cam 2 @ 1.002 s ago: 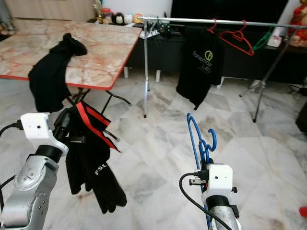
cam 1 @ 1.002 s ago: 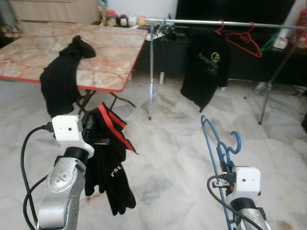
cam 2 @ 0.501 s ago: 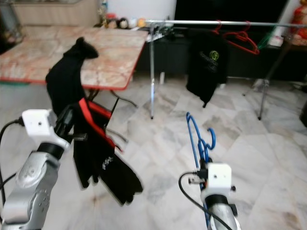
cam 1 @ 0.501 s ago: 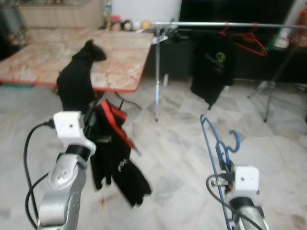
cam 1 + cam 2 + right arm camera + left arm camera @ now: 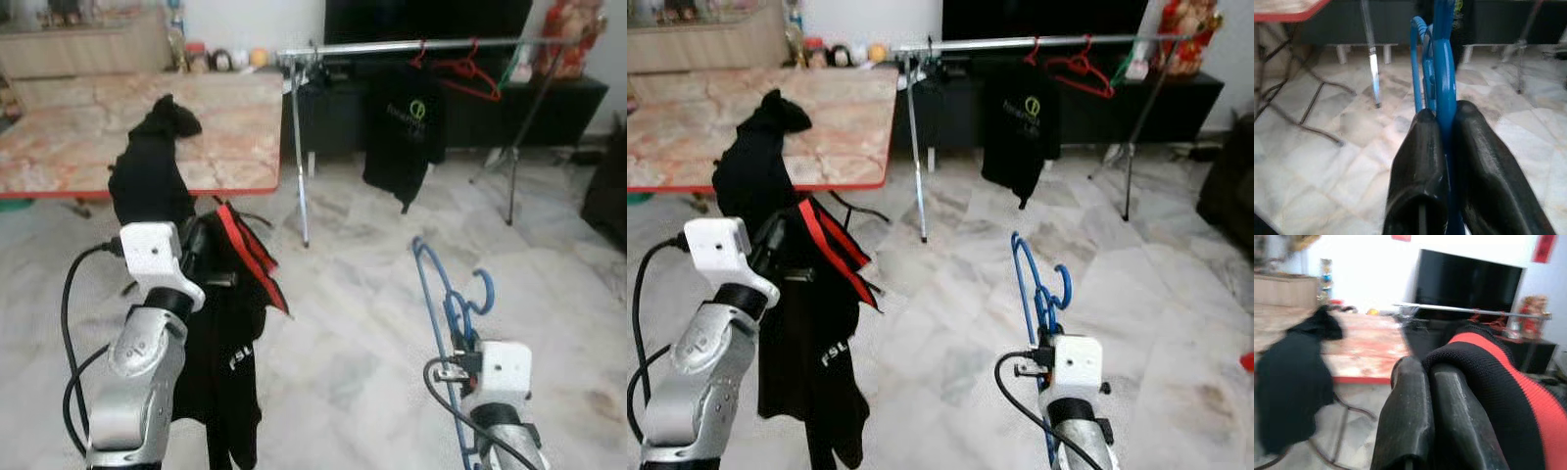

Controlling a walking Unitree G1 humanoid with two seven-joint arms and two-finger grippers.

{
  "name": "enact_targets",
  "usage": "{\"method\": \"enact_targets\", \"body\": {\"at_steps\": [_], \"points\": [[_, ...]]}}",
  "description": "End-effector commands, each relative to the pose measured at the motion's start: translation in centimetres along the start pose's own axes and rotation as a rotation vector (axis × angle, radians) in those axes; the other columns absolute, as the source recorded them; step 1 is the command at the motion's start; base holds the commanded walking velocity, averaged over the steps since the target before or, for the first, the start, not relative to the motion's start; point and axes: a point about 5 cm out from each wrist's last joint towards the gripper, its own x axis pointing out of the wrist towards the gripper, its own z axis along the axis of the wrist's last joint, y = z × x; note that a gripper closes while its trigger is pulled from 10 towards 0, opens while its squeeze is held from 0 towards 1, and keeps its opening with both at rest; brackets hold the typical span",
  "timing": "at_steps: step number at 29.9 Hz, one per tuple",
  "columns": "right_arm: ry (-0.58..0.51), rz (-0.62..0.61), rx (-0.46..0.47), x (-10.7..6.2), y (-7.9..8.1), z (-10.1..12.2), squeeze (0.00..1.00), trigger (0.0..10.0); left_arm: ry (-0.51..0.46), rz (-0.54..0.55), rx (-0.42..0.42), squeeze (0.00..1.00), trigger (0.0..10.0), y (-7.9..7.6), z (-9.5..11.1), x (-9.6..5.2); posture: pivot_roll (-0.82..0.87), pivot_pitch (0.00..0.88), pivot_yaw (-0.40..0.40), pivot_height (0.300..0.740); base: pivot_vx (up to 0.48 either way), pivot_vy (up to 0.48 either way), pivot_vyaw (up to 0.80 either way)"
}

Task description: Hang hanger

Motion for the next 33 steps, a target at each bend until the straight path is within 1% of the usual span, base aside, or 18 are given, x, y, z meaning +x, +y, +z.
{"method": "enact_targets", "body": {"at_steps": [1, 13, 33], "points": [[-0.022, 0.009, 0.000, 0.07, 0.18, 0.47, 0.00, 10.0, -0.021, 0.000, -0.001, 0.00, 10.0, 0.10, 0.39, 0.07, -0.02, 0.000, -0.020, 0.740, 0.000, 0.371, 0.00], [-0.021, 0.005, -0.001, -0.16, 0.09, 0.57, 0.00, 10.0, -0.015, 0.005, -0.003, 0.00, 10.0, 0.02, 0.35, -0.08, -0.02, 0.000, -0.024, 0.740, 0.000, 0.361, 0.00], [-0.006, -0.001, -0.012, 0.02, -0.08, 0.67, 0.00, 10.0, -0.019, 0.004, -0.006, 0.00, 10.0, -0.35, 0.34, -0.26, -0.02, 0.000, -0.027, 0.740, 0.000, 0.000, 0.00]]}}
